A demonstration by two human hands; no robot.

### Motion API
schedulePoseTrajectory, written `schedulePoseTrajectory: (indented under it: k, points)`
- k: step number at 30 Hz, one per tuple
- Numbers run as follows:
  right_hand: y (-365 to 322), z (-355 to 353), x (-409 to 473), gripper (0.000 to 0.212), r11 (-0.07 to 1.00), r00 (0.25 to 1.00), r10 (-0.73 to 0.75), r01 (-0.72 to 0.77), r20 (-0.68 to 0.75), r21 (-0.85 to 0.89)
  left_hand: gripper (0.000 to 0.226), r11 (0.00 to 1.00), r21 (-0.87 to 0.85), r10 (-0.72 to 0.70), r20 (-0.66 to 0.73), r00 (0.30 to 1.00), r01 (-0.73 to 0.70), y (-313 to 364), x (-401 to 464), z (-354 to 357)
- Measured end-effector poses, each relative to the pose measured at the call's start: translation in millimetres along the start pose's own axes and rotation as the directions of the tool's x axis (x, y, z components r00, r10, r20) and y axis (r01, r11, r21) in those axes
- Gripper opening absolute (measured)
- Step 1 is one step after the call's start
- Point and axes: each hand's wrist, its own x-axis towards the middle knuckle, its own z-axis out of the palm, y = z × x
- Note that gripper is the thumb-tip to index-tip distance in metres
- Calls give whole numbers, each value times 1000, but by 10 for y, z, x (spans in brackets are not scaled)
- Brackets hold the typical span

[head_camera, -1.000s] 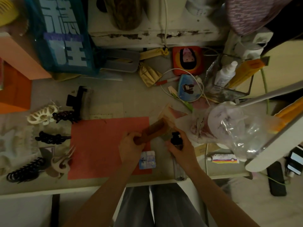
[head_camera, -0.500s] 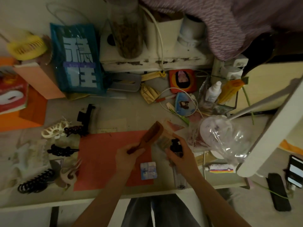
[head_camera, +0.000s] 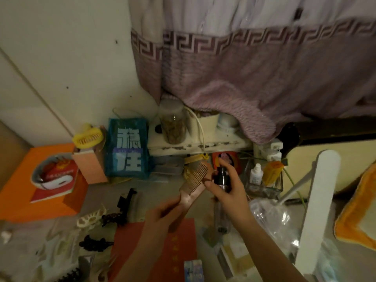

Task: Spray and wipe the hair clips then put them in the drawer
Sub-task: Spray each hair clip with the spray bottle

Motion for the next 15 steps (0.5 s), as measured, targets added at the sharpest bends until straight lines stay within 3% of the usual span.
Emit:
schedulePoseTrajectory:
  k: [7, 11, 15]
  points:
    - [-595, 112, 187, 51, 985, 988, -150, 153, -36, 77, 38, 985, 2, 171, -13, 985, -171, 520, -76, -23]
    - [-833, 165, 264, 47, 971, 979, -196, 202, -60, 130, 25, 968, 1, 249, -11, 968, -249, 791, -98, -62]
    - [-1069, 237, 323, 43, 949, 965, -230, 251, -124, 189, 30, 950, -39, 312, 43, 949, -311, 1079, -150, -76]
